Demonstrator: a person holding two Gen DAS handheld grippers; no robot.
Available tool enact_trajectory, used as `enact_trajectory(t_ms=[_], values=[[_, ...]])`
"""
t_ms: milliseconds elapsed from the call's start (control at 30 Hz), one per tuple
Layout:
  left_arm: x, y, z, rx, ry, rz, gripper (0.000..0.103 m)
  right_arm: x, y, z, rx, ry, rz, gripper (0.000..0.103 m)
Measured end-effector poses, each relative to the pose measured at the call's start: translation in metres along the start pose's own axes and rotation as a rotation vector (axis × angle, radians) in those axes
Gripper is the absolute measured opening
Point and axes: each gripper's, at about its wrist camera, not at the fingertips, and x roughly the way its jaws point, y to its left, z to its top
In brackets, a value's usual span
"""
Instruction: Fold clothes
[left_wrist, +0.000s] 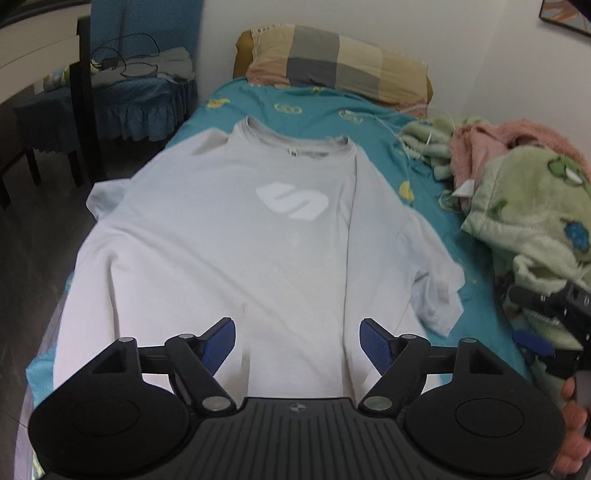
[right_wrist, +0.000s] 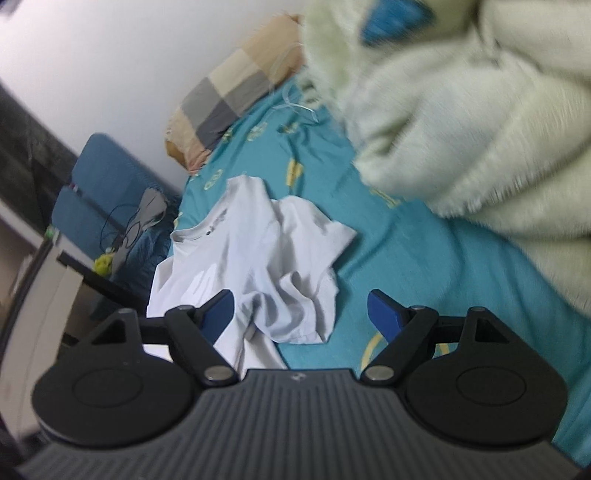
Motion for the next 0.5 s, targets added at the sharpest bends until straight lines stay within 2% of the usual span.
enact_trajectory(t_ms=[100,267,433,467,500], values=[[0.043,0.021,-0.027,0.028,-0.009,0.023,0.08,0.023,-0.006,-0.001,0.028,-0.005,-0.015,0.072],[0.041,0.025,-0.024,0.064,-0.075,0.049,0.083,0.074,0.001,0.007,-0.028,-0.018,-0.049,0.071],[0.048,0.035,-0.02,0.005,-0.085,0.014,0.083,0.119,0.001,0.018,-0.066,-0.058,-0.081,0.066],[0.05,0.038,-0.02,-0.002,-0.084,0.013,0.083,0.126,0.005,0.022,-0.096,-0.064,-0.097,0.057],[0.053,0.04,-0.02,-0.004,-0.08,0.02,0.083,0.132,0.01,0.025,-0.129,-0.066,-0.121,0.039]])
